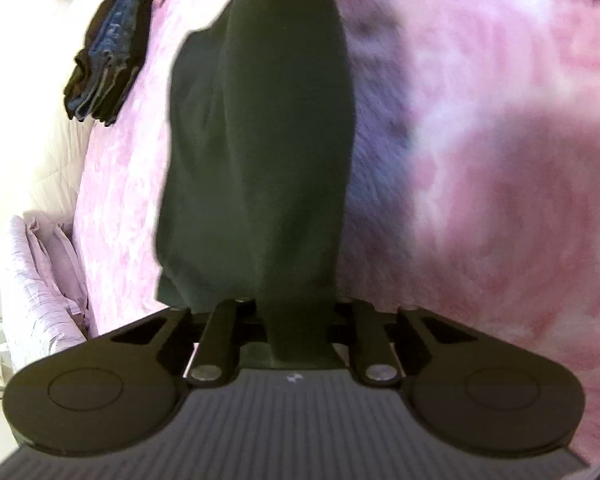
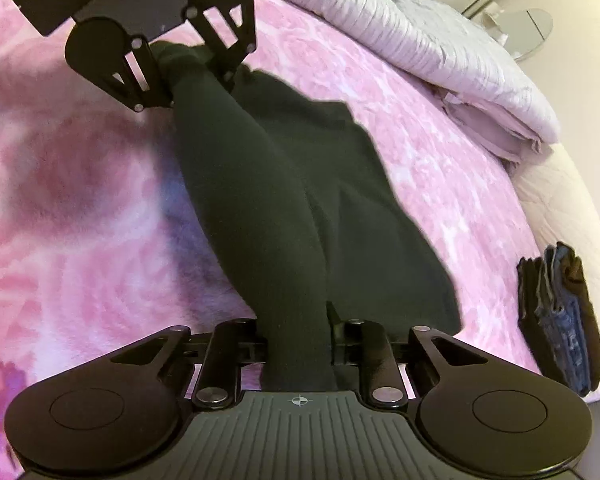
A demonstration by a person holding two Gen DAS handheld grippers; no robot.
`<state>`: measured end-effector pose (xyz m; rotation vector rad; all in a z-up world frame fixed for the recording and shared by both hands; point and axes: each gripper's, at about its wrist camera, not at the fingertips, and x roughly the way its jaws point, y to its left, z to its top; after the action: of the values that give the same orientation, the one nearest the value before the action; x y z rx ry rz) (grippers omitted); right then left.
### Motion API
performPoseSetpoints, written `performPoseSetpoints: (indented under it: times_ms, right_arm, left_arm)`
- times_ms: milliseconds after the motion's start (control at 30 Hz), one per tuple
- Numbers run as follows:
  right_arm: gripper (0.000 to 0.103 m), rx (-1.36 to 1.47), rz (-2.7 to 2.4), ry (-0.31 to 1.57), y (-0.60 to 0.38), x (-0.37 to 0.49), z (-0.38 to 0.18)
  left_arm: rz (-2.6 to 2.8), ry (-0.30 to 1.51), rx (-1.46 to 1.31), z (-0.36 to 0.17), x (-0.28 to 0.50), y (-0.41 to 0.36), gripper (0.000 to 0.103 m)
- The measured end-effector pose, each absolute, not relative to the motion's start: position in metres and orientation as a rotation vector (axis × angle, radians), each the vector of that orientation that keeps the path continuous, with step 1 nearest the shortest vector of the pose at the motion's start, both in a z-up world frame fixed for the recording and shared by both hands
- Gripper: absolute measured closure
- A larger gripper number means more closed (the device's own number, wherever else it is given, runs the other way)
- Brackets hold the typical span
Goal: Fold clothes
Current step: 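Lift the folded dark shirt off the bed with both grippers, then carry the hanging shirt with both grippers toward the stack of folded clothes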
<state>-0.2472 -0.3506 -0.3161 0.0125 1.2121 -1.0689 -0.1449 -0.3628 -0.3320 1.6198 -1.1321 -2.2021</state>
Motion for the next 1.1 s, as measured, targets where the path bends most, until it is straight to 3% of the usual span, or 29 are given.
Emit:
performPoseSetpoints:
  times_ms: [267,633,867,1100]
  right_arm:
    - [0.084,-0.011,-0.985,1.236,-0.325,-0.256,-0.227]
    - [0.084,-0.068,-1.082,1.231,-0.265,-0.282,-0.116]
    - [0.084,-0.12,-1.134,1.19,-0.256,-0.332,-0.072]
    - [0.084,-0.124,-1.142,1.175,-0.268,-0.441,-0.048]
  left_arm:
    - [-2.279,-0.959,1.63,-0.231,-0.14,-0.326,0.091]
    - [-2.262,-0.923,1.512,-0.115,-0.172,-0.285,0.091]
    - [-2.249,-0.935,1.456,-0.072,-0.23,-0.288,0.091]
    - [-2.247,-0.933,1.44,-0.052,-0.341,-0.308,0.091]
